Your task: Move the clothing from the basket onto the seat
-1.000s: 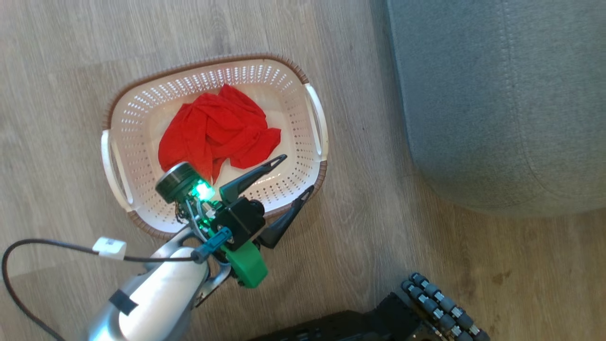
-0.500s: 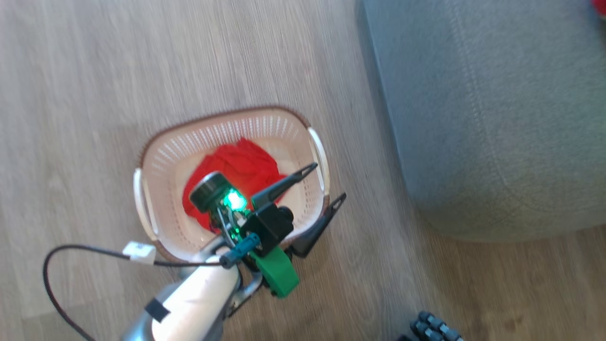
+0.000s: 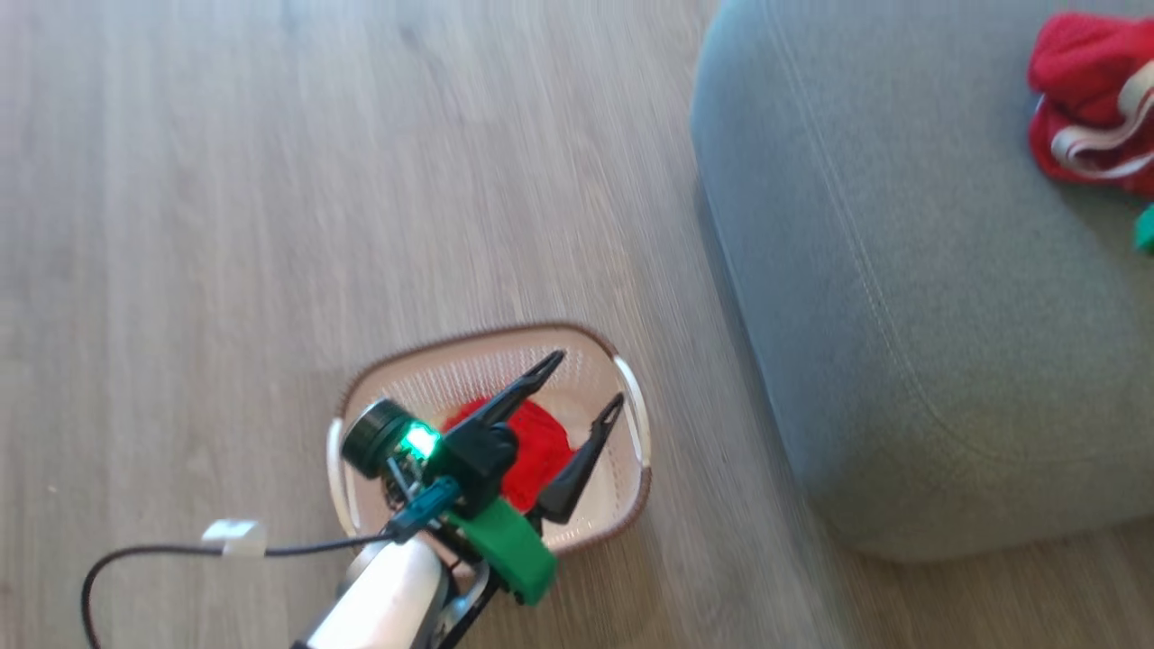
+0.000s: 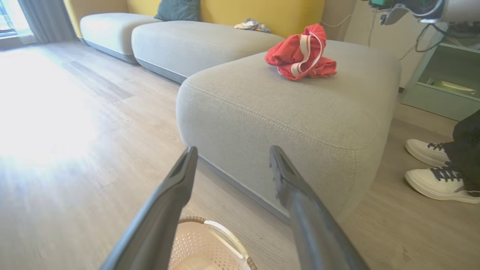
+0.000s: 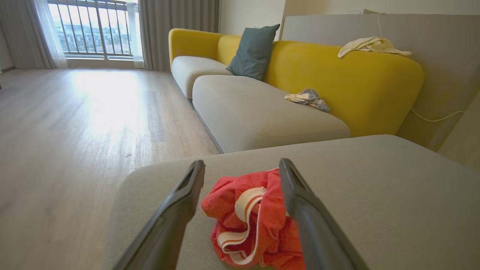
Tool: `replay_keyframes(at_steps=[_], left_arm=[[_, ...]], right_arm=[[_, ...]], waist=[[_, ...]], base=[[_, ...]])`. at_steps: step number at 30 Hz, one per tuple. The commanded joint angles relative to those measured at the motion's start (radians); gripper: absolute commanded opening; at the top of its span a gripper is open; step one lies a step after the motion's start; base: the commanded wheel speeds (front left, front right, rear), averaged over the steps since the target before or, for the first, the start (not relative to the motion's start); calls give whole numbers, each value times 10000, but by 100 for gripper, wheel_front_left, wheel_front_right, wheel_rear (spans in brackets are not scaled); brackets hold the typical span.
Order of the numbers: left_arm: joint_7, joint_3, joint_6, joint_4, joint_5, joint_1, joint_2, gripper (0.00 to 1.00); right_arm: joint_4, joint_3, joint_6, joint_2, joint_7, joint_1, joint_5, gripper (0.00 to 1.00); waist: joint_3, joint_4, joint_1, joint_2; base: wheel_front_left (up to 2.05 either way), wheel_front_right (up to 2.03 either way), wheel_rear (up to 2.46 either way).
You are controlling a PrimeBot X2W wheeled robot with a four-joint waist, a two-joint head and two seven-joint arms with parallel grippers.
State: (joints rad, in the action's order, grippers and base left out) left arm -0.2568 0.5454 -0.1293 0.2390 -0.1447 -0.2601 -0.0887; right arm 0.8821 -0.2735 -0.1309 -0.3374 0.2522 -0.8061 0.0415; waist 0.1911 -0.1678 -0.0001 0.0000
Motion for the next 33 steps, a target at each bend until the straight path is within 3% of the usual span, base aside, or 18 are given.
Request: replay_keyframes(at_steps=[1, 8, 16, 21, 25, 27, 33], left_arm=[[-49, -370, -7, -359, 83, -62, 70, 100], [-49, -1327, 187, -495, 230, 586, 252, 100], [-49, -2654, 990, -602, 283, 1173, 348, 100], [-49, -3360, 1478, -515, 248, 1408, 372, 100], [-49, -3831, 1878, -352, 275, 1572, 379, 100], [-49, -3969, 2141, -285, 216, 1692, 381, 100], [-49, -3910, 2328, -42, 140, 1870, 383, 100]], right_arm=[[-387, 265, 2, -42, 93, 105, 151, 100], [-3060, 2536, 2, -322, 94, 2248, 2798, 100], [-5468, 4132, 2, -379, 94, 4508, 4231, 100], [-6357, 4591, 2, -100, 95, 5673, 4522, 100], [-6819, 4865, 2, 215, 95, 6442, 4065, 100], [-6824, 4695, 2, 580, 95, 6901, 3762, 100], [-6641, 4178, 2, 1301, 95, 7474, 3452, 100]], waist=[[-515, 272, 1, 0], [-1438, 901, 1, 0], [-1930, 1625, 1, 0], [-2036, 1908, 1, 0], [-2077, 2017, 1, 0], [-2090, 2068, 1, 0], [-2098, 2116, 1, 0]], base=[[0, 0, 0], [0, 0, 0], [0, 0, 0], [0, 0, 0], [0, 0, 0], [0, 0, 0], [0, 0, 0]])
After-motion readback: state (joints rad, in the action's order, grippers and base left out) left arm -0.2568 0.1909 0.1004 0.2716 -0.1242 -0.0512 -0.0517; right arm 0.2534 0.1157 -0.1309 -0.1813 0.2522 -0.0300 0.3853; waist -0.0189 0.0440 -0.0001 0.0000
